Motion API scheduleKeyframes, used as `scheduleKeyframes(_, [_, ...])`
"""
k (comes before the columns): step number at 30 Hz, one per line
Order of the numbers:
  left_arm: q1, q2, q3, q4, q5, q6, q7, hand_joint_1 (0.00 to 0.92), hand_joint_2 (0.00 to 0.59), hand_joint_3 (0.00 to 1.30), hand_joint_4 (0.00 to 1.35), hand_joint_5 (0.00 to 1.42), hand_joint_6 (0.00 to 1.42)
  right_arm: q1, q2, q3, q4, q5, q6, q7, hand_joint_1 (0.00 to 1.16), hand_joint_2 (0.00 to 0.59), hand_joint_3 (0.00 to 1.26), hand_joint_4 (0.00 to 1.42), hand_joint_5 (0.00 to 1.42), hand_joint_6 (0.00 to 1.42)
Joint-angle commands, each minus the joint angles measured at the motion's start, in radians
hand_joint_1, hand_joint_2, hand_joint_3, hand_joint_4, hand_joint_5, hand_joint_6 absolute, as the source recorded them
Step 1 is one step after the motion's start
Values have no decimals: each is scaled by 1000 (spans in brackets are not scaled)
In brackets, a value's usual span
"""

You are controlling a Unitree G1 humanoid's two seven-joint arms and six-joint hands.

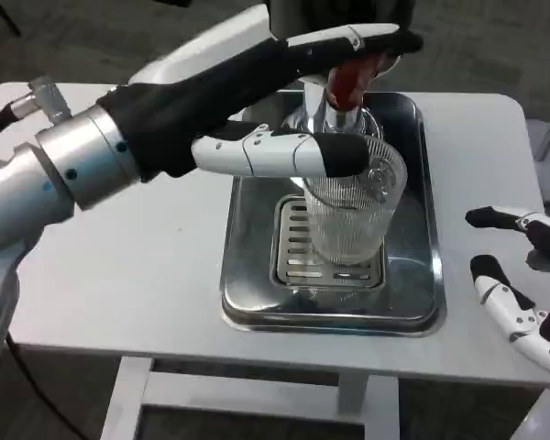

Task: Grasp the cup under the faucet to collect the drink, then remove the cup.

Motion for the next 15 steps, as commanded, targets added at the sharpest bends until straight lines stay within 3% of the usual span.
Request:
scheduleKeyframes(1, [58, 34, -71, 35, 75, -16, -58, 0, 22, 158, 76, 170, 255, 3, 5, 7, -15, 3, 11, -7, 453, 489, 291, 187, 108, 230])
scheduleKeyframes(15, [57, 63, -98, 57, 119, -84, -29, 0, 21, 154, 74, 170, 255, -16, 18, 23, -18, 14, 56, -6, 453, 489, 291, 196, 108, 230])
